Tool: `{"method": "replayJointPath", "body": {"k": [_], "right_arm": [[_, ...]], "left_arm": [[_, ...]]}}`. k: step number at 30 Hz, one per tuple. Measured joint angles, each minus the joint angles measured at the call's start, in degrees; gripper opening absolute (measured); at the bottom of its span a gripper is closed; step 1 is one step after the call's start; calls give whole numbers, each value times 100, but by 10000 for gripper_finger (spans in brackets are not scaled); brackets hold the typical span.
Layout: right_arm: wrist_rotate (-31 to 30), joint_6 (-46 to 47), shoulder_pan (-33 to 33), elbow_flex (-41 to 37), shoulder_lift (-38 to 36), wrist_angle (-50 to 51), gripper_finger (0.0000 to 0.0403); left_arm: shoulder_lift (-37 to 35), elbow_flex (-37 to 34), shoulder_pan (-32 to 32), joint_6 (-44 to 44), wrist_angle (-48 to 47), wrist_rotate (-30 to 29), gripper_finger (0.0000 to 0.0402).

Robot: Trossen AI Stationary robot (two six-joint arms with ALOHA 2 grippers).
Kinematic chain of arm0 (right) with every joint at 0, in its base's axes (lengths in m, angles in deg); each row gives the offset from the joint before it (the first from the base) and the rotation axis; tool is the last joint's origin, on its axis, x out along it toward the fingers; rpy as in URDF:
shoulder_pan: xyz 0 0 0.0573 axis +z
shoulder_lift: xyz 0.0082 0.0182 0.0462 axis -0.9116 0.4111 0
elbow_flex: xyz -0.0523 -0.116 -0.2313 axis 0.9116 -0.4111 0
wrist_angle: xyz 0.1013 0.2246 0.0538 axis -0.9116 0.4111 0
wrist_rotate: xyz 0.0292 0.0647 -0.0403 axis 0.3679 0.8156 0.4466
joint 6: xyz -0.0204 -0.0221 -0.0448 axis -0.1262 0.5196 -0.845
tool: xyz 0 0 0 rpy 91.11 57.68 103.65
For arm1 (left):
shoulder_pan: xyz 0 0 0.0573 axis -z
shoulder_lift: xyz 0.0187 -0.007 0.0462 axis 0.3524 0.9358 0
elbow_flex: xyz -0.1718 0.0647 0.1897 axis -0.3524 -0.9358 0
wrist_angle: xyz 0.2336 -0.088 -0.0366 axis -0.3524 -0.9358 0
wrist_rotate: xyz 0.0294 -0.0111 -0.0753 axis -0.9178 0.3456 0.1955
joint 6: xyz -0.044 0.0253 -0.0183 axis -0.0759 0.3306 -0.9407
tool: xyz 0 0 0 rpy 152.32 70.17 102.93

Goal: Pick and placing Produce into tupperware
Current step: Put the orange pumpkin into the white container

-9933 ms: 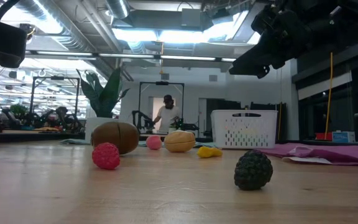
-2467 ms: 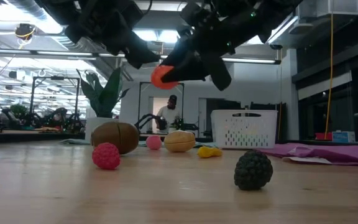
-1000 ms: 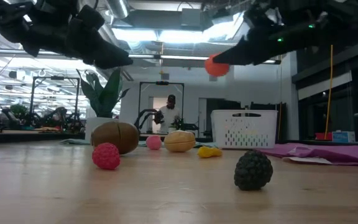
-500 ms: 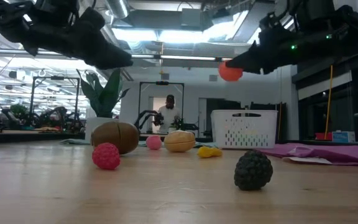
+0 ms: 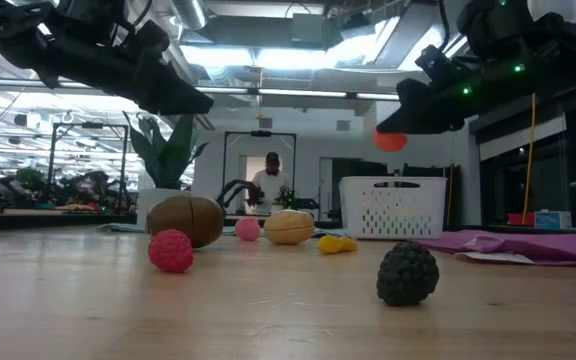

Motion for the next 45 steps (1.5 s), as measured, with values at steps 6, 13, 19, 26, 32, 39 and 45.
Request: {"method": "replayJointPath", "body": {"k": [6,13,19,26,32,39,45], "right_arm": [[258,311,-141,538,0,1231,168],[1665,894,-708,1342,0,3087,168],[2516,876,-1038,2069,0,4197,168],[2809,776,-1326,2623,0,5020,168],[2822,633,-1408,2663,2,5048,168],[2966,583,-1408,2654,4,5029,168],[2970,737,-1408,2290,4,4759,168]], "left_arm": [[0,0,0,-2,-48,0,263],[0,0,0,-2,-103,0,263],[0,2,0,-9,-221,0,263],[0,2,0,-9,-223,2,263],[0,2,1,-163,-238,2,263],[0,2,0,-208,-379,2,263],[0,2,1,-273,-513,2,263]]}}
